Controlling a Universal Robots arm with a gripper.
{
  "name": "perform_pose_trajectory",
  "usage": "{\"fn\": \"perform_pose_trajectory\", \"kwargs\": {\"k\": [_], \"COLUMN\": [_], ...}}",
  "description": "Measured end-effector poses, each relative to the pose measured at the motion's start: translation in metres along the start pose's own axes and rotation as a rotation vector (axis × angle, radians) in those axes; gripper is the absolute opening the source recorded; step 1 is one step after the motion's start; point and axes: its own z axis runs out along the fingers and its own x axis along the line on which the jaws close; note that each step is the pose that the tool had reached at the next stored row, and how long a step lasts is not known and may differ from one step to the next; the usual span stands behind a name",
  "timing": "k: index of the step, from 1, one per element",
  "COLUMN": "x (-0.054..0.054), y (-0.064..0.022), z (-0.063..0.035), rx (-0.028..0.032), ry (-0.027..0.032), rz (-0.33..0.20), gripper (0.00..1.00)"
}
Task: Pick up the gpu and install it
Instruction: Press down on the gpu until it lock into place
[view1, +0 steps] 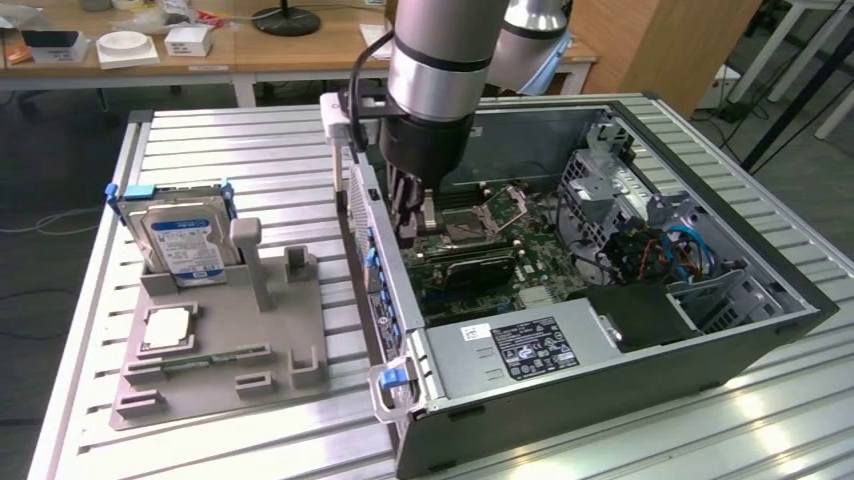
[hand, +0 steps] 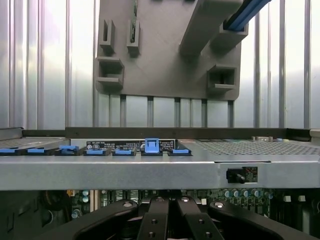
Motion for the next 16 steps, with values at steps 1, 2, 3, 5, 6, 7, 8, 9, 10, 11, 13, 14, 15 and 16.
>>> {"fn": "perform_pose_trajectory", "kwargs": {"k": [1, 2, 3, 5, 6, 7, 8, 9, 10, 11, 13, 14, 15, 16], "x": [0.0, 0.0, 0.0, 0.0, 0.0, 0.0, 0.0, 0.0, 0.0, 0.0001, 0.0001, 0.0001, 0.0001, 0.0001], "y": [0.0001, 0.0001, 0.0002, 0.0002, 0.0003, 0.0003, 0.0003, 0.0002, 0.0002, 0.0002, 0.0001, 0.0, 0.0, 0.0], "z": [0.0003, 0.0005, 0.0007, 0.0009, 0.0011, 0.0012, 0.0014, 0.0016, 0.002, 0.0026, 0.0036, 0.0042, 0.0047, 0.0048], "rx": [0.0006, 0.001, 0.0014, 0.0017, 0.0019, 0.002, 0.0025, 0.003, 0.0039, 0.0049, 0.0072, 0.0085, 0.0093, 0.0094], "ry": [0.0, 0.0, 0.0001, 0.0001, 0.0, 0.0, 0.0, -0.0001, -0.0001, -0.0003, 0.0, -0.0002, -0.0005, -0.0002], "rz": [0.0, 0.0, 0.0, 0.0, 0.0, 0.0, 0.0, 0.0, 0.0, 0.0, 0.0, 0.0, 0.0, 0.0], "gripper": [0.11, 0.11, 0.11, 0.11, 0.11, 0.11, 0.11, 0.11, 0.11, 0.11, 0.11, 0.11, 0.11, 0.11]}}
